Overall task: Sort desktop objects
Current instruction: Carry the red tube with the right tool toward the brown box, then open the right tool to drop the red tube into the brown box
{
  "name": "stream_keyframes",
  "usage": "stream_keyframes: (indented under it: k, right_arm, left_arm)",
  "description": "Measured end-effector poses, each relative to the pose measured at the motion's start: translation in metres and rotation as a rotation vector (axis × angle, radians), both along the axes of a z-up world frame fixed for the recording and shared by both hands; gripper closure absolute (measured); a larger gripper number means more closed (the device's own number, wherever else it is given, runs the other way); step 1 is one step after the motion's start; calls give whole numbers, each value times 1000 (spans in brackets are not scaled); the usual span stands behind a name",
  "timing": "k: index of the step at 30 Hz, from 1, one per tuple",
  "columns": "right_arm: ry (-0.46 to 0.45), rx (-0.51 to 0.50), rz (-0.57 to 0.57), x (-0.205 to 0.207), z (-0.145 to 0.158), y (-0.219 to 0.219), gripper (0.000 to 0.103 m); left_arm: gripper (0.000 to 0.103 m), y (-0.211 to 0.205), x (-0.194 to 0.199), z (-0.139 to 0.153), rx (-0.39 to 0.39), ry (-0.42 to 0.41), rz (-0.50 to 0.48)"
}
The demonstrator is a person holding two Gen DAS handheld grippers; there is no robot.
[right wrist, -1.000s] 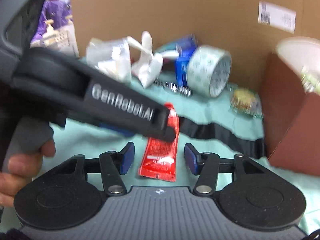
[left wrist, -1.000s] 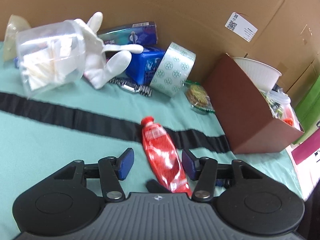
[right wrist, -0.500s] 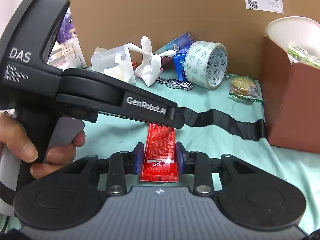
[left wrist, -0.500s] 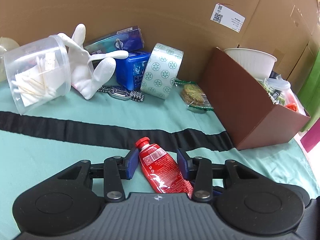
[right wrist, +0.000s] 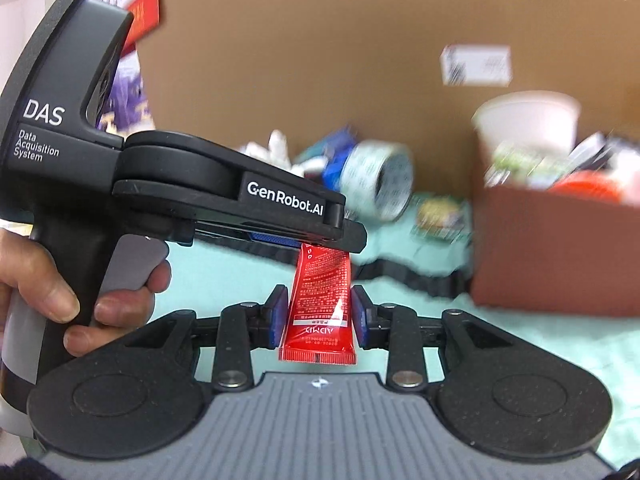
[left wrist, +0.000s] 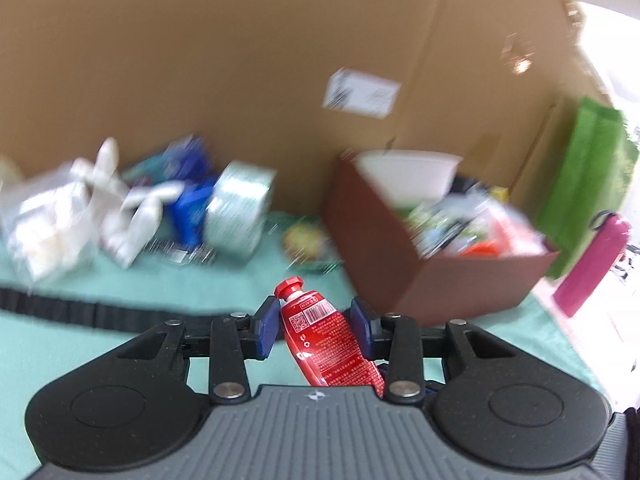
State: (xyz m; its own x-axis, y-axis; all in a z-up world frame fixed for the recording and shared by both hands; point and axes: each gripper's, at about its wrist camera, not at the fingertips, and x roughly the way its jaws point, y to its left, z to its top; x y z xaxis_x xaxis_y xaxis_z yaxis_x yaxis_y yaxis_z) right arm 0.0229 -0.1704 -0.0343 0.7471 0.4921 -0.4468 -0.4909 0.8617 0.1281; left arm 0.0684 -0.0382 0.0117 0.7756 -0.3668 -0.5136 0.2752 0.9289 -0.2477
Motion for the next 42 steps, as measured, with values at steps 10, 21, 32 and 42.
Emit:
stream_keyframes:
  k: [10,21,32,42]
  right_arm:
    - [-206,43,-162,-3,59,-61,70]
    - [-245,72,-298,46,81,-126,70]
    - [-183,143,-376,106,68,-169,73]
    - [-169,113,-400,112,56,-173,75]
  left_arm:
    - [63,-72,23,65,-24,-164,-150]
    - [62,-145,95,82,-49,-134,-263]
    - [65,-185,154,67,2,-57,-289]
    - [17,-174,154,58,-42,-113,-321]
